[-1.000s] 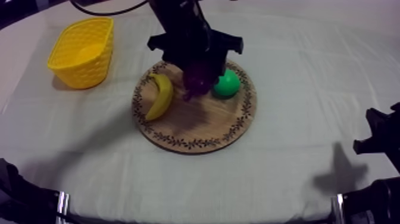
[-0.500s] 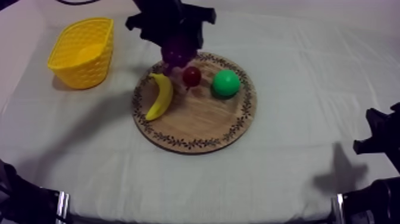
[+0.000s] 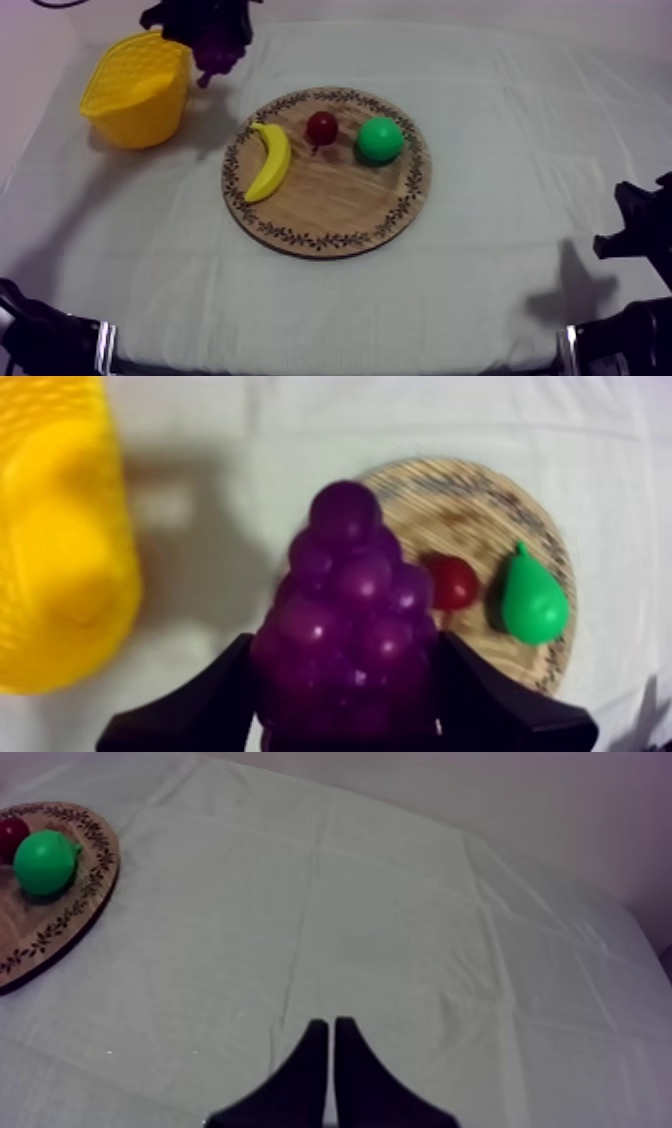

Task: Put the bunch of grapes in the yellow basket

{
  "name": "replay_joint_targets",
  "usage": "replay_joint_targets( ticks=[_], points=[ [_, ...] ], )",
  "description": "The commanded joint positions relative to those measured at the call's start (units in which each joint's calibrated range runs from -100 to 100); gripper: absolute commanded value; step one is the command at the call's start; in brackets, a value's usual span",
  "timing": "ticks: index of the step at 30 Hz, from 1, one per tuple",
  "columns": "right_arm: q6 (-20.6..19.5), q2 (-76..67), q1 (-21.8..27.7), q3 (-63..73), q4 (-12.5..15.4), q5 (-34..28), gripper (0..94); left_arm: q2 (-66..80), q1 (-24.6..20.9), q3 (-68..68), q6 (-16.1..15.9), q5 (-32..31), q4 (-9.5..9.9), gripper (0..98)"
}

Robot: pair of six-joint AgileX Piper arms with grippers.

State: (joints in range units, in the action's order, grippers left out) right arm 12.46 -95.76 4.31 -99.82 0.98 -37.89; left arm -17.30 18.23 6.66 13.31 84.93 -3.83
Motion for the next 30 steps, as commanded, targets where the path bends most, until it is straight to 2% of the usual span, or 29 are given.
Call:
replay_joint_targets(
  ticks=[1, 17, 23, 30],
  points=[
    [0.0, 0.0, 0.0, 0.0, 0.0, 0.0, 0.3, 0.2, -2.8, -0.2, -0.7, 0.0, 0.06, 44.8],
    [0.0, 0.0, 0.0, 0.0, 0.0, 0.0, 0.3, -0.1, -14.3, -0.2, -4.3, 0.2, 1.09, 44.8],
    [0.0, 0.0, 0.0, 0.0, 0.0, 0.0, 0.3, -1.7, -16.7, 1.8, -5.1, 0.8, 1.24, 44.7],
    [0.0, 0.0, 0.0, 0.0, 0.0, 0.0, 0.3, -5.7, -17.5, 4.9, -5.5, 1.2, 1.33, 44.6]
  ],
)
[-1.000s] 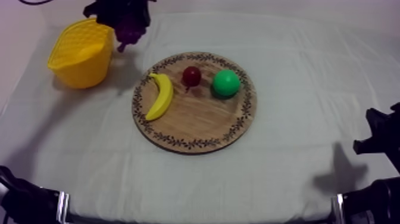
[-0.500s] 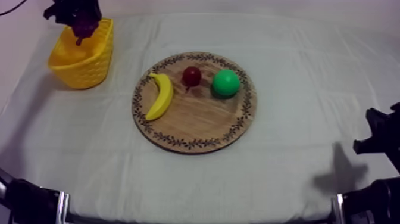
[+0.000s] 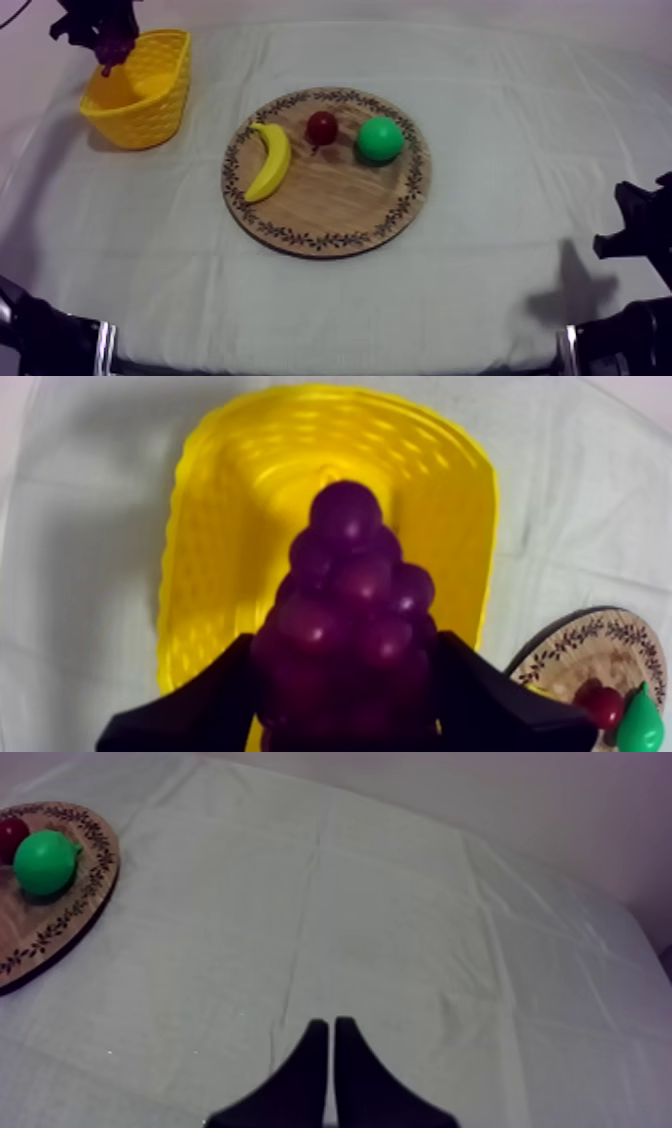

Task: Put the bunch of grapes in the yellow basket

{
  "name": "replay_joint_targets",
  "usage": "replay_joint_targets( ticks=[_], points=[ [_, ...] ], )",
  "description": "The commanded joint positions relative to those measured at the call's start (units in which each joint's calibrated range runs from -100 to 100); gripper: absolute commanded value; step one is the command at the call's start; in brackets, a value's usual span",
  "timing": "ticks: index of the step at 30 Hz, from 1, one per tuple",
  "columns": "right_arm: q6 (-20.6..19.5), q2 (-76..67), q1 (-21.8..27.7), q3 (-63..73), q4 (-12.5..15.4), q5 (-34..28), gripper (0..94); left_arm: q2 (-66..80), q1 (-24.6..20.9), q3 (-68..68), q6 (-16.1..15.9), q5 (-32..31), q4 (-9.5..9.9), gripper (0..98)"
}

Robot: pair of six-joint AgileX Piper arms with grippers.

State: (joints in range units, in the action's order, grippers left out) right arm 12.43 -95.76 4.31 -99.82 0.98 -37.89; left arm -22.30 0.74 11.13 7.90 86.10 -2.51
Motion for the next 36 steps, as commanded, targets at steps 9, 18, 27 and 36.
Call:
replay_joint_targets(
  ticks=[9, 18, 27, 36],
  points=[
    [0.0, 0.0, 0.0, 0.0, 0.0, 0.0, 0.3, -8.8, -0.3, 5.3, -0.3, -0.2, 0.04, 44.4],
    [0.0, 0.0, 0.0, 0.0, 0.0, 0.0, 0.3, -16.7, -1.4, 8.0, -1.0, -1.6, -0.23, 44.6],
    [0.0, 0.0, 0.0, 0.0, 0.0, 0.0, 0.3, -19.3, -1.3, 7.8, -1.9, -2.9, -0.59, 56.7],
    [0.0, 0.0, 0.0, 0.0, 0.0, 0.0, 0.3, -17.1, -1.3, 5.7, -3.1, -3.5, -1.57, 84.2]
  ],
)
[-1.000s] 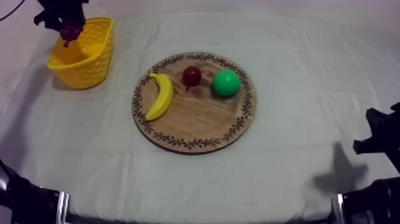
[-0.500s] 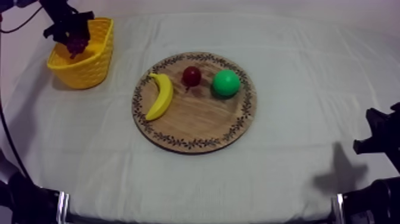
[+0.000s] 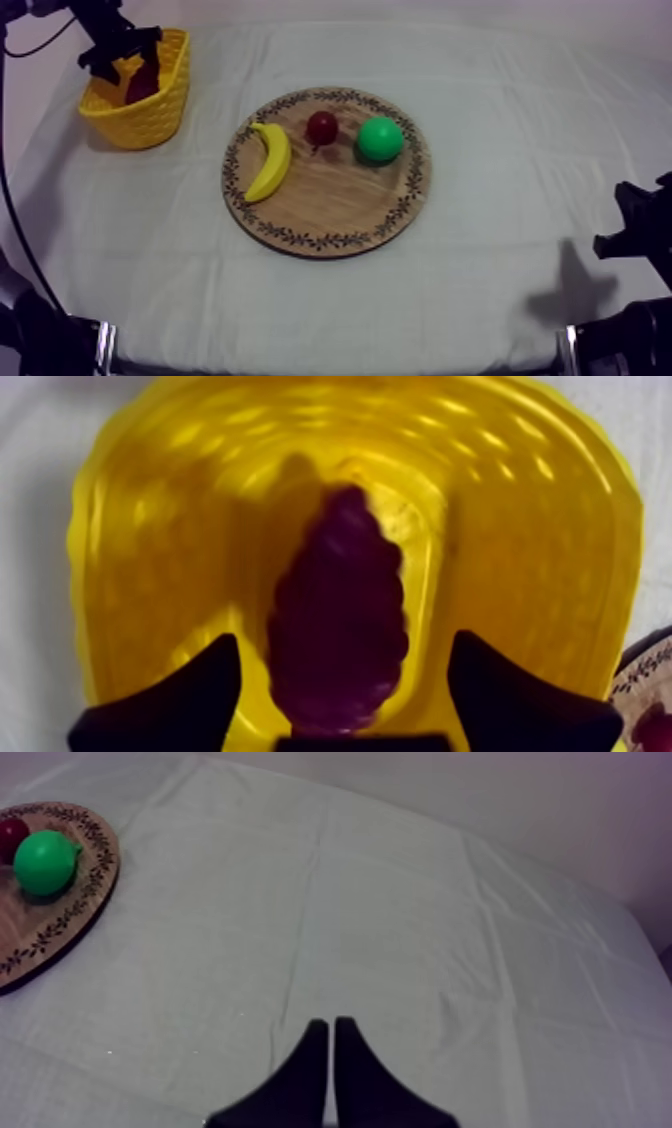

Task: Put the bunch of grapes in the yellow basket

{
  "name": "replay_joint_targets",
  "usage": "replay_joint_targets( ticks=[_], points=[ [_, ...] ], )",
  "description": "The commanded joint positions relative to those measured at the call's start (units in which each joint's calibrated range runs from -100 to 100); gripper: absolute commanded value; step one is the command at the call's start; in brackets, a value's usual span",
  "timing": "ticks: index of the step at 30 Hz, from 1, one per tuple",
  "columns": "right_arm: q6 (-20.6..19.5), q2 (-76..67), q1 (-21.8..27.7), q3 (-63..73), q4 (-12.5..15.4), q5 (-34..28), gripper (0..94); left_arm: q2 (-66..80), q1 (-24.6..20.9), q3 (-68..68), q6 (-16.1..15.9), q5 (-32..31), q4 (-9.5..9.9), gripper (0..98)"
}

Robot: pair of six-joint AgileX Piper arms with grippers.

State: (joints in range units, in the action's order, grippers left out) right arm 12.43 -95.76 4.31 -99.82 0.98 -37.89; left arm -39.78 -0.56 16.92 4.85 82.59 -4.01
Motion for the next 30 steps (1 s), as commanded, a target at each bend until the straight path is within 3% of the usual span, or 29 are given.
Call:
replay_joint_targets(
  ticks=[1, 8, 13, 30],
  points=[
    [0.0, 0.0, 0.0, 0.0, 0.0, 0.0, 0.3, 0.8, 0.1, -0.4, 0.0, -0.1, -0.14, 85.6],
    [0.0, 0.0, 0.0, 0.0, 0.0, 0.0, 0.3, 5.5, 0.6, -3.8, -0.3, -0.7, -0.75, 90.3],
    [0.0, 0.0, 0.0, 0.0, 0.0, 0.0, 0.3, 11.7, 1.4, -8.4, -0.7, -2.0, -0.98, 87.9],
    [0.0, 0.0, 0.0, 0.0, 0.0, 0.0, 0.3, 43.7, 1.6, -37.2, -2.6, -10.8, -1.12, 45.0]
  ],
)
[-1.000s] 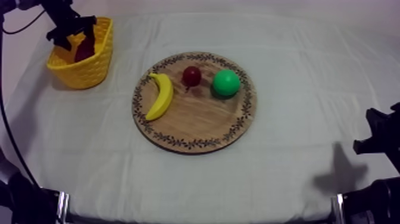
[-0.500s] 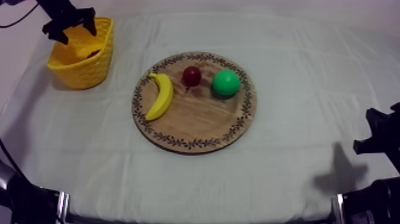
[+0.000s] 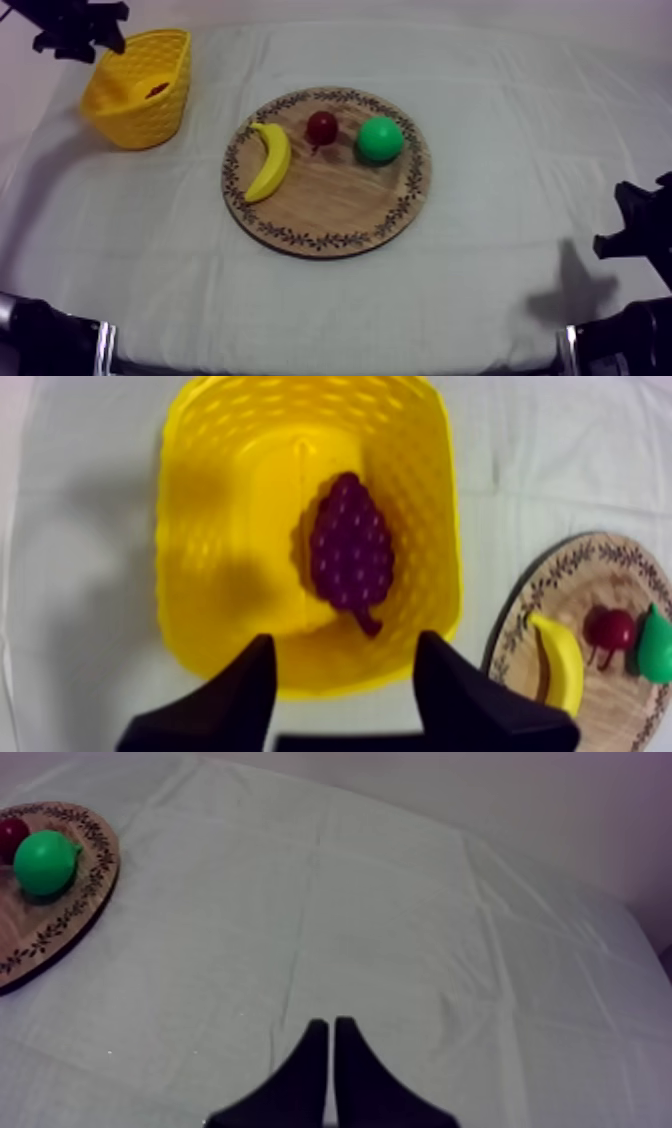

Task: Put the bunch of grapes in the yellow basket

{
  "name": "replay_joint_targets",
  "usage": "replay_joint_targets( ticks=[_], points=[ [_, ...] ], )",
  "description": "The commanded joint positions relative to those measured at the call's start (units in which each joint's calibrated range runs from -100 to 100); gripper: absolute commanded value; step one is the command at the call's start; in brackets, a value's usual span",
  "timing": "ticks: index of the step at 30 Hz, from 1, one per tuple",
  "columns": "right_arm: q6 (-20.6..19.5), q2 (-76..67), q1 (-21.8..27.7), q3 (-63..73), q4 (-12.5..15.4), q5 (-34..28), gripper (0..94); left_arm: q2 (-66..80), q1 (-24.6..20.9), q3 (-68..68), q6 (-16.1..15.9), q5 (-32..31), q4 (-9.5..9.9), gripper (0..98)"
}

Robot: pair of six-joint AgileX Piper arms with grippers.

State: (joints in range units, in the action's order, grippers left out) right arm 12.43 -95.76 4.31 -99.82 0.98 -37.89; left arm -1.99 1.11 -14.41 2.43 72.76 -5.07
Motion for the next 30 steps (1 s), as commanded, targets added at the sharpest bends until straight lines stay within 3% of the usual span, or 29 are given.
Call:
replay_joint_targets(
  ticks=[1, 12, 18, 30],
  points=[
    [0.0, 0.0, 0.0, 0.0, 0.0, 0.0, 0.3, 8.1, -0.1, -8.0, -0.4, -1.6, -0.12, 43.3],
    [0.0, 0.0, 0.0, 0.0, 0.0, 0.0, 0.3, 31.0, 0.0, -28.0, -3.1, -6.7, -0.62, 22.2],
    [0.0, 0.0, 0.0, 0.0, 0.0, 0.0, 0.3, 44.1, 0.1, -41.4, -5.2, -15.2, -1.14, 3.8],
    [0.0, 0.0, 0.0, 0.0, 0.0, 0.0, 0.3, 68.4, 2.3, -70.2, -7.7, -35.0, -1.99, 0.1]
  ],
)
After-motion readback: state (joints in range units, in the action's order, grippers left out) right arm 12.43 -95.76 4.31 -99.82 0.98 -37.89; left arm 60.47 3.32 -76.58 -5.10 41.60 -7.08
